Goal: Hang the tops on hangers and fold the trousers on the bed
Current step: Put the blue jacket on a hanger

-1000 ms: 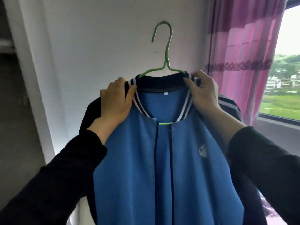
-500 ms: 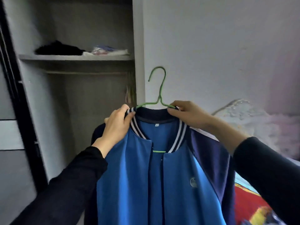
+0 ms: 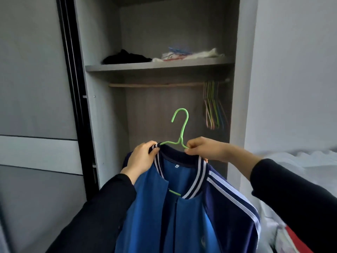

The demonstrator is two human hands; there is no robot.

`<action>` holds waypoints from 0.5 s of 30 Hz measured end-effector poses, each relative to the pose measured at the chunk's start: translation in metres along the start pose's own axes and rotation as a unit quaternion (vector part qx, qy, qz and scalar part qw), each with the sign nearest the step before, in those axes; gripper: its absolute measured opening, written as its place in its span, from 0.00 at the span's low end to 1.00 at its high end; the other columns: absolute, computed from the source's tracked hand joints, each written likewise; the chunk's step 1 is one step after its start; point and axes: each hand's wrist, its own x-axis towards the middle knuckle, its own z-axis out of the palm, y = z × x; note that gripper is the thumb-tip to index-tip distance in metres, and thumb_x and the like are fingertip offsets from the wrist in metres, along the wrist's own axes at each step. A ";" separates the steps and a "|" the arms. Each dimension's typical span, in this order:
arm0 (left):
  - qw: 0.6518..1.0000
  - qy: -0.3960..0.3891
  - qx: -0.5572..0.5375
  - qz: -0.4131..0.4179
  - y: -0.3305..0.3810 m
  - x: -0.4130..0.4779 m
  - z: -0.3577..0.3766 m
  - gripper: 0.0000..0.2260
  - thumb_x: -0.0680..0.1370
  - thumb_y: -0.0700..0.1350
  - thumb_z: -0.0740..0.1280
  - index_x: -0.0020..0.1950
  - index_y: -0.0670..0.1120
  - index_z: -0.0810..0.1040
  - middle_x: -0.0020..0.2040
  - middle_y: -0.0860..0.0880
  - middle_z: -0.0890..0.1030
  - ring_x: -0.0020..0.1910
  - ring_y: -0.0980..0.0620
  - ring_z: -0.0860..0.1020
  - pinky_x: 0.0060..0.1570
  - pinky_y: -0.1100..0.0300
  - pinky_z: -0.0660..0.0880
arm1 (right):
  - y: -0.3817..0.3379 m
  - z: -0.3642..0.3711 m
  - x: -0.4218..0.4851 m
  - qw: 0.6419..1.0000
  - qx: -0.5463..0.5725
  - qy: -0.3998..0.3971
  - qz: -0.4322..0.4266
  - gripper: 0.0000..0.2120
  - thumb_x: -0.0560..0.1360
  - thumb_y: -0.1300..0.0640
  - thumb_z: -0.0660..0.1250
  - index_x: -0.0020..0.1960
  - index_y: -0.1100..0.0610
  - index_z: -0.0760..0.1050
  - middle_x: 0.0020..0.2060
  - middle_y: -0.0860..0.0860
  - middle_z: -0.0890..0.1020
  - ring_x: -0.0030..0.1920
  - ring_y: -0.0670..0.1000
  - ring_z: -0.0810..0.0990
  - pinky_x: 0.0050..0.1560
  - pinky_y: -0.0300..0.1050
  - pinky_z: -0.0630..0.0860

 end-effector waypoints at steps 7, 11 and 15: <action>0.990 -0.030 0.018 -0.139 -0.092 0.115 0.025 0.14 0.82 0.53 0.57 0.65 0.51 0.75 0.60 0.49 0.80 0.60 0.45 0.76 0.52 0.56 0.71 | -0.008 0.020 0.165 0.996 0.020 0.067 -0.046 0.12 0.79 0.56 0.62 0.38 0.57 0.68 0.31 0.50 0.69 0.33 0.48 0.66 0.34 0.43 0.64; 0.984 -0.051 -0.037 -0.167 -0.138 0.165 0.018 0.18 0.83 0.49 0.56 0.73 0.54 0.68 0.70 0.50 0.73 0.70 0.48 0.70 0.68 0.56 0.66 | -0.017 0.022 0.244 0.990 0.031 0.116 -0.068 0.17 0.80 0.58 0.60 0.32 0.56 0.63 0.27 0.48 0.67 0.28 0.47 0.64 0.29 0.40 0.61; 0.989 -0.052 -0.015 -0.137 -0.175 0.213 0.007 0.17 0.83 0.49 0.54 0.72 0.55 0.70 0.68 0.50 0.75 0.67 0.47 0.72 0.64 0.55 0.69 | -0.025 0.017 0.315 0.985 0.045 0.147 -0.079 0.19 0.79 0.58 0.61 0.30 0.56 0.61 0.26 0.49 0.65 0.28 0.48 0.62 0.28 0.42 0.60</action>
